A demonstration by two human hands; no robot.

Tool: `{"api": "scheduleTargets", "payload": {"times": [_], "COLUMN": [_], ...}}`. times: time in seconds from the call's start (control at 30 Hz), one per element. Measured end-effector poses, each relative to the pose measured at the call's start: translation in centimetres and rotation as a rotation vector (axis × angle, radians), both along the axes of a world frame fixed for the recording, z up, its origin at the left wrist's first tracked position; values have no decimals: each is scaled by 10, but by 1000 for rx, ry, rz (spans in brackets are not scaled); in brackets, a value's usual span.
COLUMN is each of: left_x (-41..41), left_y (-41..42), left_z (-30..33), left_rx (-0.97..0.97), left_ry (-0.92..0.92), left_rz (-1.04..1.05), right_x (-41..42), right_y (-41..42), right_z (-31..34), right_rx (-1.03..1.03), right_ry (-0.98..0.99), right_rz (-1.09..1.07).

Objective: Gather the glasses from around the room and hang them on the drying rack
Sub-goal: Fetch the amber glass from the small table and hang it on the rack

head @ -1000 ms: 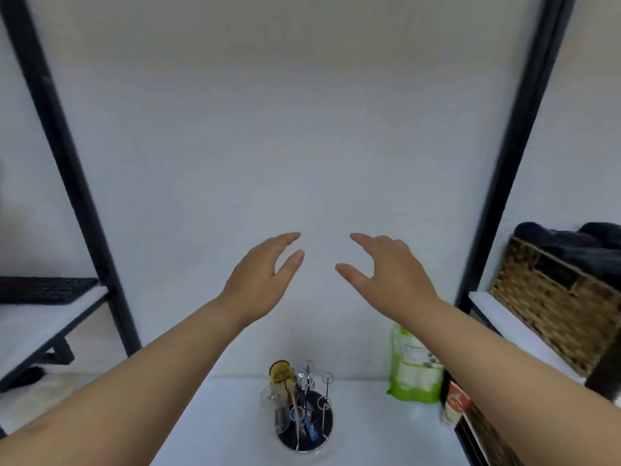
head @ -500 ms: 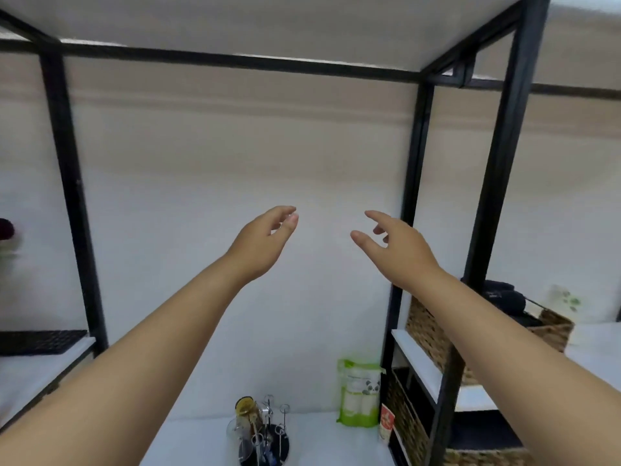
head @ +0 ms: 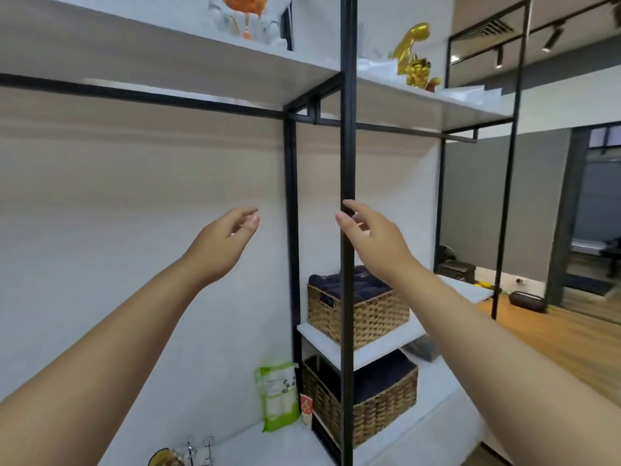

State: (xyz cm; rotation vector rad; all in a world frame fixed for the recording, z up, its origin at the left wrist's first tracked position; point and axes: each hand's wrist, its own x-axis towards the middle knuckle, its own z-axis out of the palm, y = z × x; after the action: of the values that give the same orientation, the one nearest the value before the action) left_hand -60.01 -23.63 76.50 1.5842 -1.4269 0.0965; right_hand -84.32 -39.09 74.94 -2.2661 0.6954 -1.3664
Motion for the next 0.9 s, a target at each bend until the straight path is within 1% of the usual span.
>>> {"api": "scheduleTargets", "payload": {"times": [0.13,0.3,0.53,0.73,0.9], "left_x": [-37,-103,-215,-327,-432], "left_y": [-23,-61,-130,-209,-270], "left_z": [10,12,0,-28,-37], "left_rx": [-19,-45,-38,-31,-33], "left_ry": [-16,-75,-97,-78,-55], "left_rz": [-135,-307,-519,-707,-857], "right_x": [-58,-129,-249,-365,-461], "right_y": [3,2,-7,-23,-37], "right_z": [2,6,0,-26,-40], "right_rx": [22,12,-35,-50,-3], "right_ry": [-78,-104,-30,74,86], "right_rz": [-116,-257,-516,-718,-829]}}
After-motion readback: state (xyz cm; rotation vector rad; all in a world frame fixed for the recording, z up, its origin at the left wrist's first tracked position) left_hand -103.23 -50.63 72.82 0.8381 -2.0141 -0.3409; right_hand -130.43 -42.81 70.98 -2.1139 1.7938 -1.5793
